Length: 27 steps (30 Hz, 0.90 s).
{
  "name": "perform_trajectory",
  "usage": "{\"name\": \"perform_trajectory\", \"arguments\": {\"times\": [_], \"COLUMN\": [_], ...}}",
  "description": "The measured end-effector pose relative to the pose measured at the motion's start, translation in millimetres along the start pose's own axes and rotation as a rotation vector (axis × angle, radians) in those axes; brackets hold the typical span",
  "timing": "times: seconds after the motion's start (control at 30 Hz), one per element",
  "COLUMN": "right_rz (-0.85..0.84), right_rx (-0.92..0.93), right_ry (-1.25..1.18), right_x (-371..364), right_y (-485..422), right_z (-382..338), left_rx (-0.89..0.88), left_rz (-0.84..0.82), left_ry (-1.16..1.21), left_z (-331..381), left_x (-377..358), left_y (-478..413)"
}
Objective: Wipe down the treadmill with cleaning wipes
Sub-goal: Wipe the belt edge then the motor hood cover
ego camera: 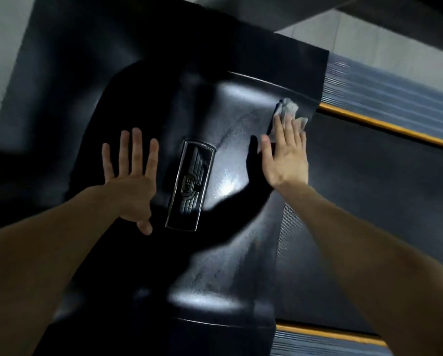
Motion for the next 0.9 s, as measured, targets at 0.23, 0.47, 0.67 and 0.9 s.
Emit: {"name": "perform_trajectory", "arguments": {"times": [0.23, 0.47, 0.67, 0.9], "right_rz": [-0.345, -0.012, 0.059, -0.108], "right_rx": [0.500, 0.079, 0.113, 0.161], "right_ry": [0.040, -0.032, -0.184, -0.125], "right_x": [-79.2, -15.8, -51.9, -88.9], "right_y": [208.3, 32.8, 128.3, 190.9], "right_z": [-48.2, 20.2, -15.0, -12.9], "left_rx": [0.008, 0.006, -0.015, -0.071], "left_rz": [-0.039, -0.060, -0.072, -0.024], "left_ry": [0.006, 0.013, 0.031, 0.018], "left_z": [1.6, 2.1, 2.5, -0.7], "left_x": [1.2, 0.6, 3.8, 0.6], "left_y": [3.4, 1.9, 7.2, 10.1]}}
Point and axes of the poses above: each hand's wrist, its own y-axis away from the middle knuckle, its own x-axis out of the back of the hand, z = x × y, the point moved 2 cm from there along -y, towards the middle knuckle, and after that the axes turned 14 degrees about -z, right-handed, at the moved point
